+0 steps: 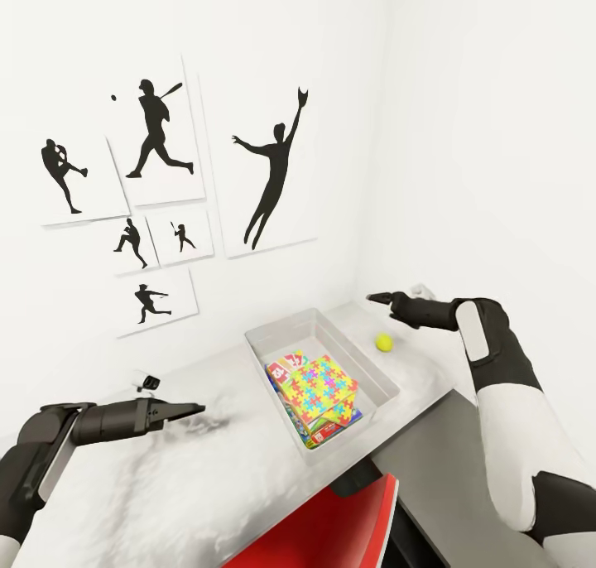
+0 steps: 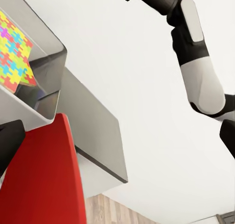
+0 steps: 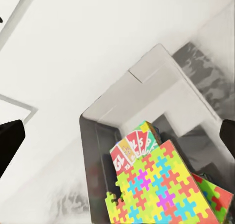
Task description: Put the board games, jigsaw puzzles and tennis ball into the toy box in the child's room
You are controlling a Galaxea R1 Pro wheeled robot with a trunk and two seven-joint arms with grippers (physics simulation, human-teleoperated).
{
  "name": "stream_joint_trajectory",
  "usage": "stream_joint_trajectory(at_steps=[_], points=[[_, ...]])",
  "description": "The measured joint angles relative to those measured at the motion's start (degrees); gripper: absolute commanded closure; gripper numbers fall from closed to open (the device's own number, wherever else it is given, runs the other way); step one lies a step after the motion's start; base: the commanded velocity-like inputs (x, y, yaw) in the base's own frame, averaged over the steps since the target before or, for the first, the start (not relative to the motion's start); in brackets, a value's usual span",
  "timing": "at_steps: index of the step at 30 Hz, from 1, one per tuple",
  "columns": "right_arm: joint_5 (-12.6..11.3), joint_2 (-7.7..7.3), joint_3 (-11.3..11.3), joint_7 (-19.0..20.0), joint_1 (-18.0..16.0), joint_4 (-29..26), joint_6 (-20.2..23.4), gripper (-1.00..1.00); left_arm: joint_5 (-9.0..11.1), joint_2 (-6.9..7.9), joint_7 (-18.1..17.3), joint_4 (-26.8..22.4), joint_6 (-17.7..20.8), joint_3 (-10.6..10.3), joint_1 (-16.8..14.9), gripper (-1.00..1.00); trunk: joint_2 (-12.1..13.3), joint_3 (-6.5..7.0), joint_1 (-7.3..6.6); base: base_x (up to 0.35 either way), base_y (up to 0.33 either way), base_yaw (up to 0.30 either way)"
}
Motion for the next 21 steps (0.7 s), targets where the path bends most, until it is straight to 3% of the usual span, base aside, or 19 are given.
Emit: stream_joint_trajectory(at_steps=[6,21], points=[[-0.1,-0.98,1.2,-0.1,0.6,0.2,0.0,-1.00,0.0,0.27,0.0,0.0,0.1,0.9,0.1,-1.00,0.0,0.00,0.00,0.000,0.000,0.000],[-0.2,-1.14,1.4,0.0,0.9,0.3,0.0,-1.00,-0.1,0.61,0.0,0.0,-0.1,1.5,0.4,-1.00,0.0,0.00,0.00,0.000,-0.073,0.031]])
